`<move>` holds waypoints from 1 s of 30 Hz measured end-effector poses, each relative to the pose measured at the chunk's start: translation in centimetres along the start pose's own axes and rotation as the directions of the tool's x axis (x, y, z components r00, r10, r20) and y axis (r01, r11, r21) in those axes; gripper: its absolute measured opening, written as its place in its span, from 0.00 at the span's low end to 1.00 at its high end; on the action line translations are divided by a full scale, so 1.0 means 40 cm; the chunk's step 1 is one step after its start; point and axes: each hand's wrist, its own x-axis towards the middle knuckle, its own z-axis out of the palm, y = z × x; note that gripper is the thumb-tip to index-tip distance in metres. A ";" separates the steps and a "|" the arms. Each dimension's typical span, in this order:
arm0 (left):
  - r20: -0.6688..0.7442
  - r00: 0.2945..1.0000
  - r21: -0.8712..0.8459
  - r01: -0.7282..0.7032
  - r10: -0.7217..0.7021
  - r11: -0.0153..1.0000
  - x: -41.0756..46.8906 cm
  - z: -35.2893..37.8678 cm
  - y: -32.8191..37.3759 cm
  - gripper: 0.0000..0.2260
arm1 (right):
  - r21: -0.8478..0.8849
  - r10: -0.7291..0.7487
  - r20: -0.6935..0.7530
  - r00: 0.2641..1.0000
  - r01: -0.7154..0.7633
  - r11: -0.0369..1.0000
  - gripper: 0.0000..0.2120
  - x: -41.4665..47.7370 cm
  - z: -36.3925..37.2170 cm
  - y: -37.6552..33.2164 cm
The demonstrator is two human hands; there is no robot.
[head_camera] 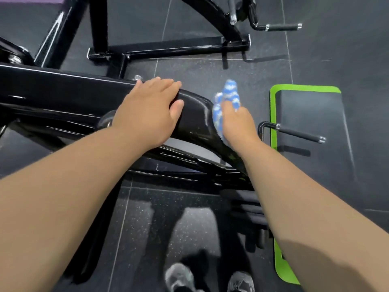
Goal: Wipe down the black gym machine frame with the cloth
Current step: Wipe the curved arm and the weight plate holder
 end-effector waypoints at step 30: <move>-0.220 0.969 -0.087 0.096 -0.113 0.992 -0.009 0.050 0.041 0.21 | -0.095 -0.075 0.447 0.892 0.130 0.987 0.17 0.113 -0.004 -0.103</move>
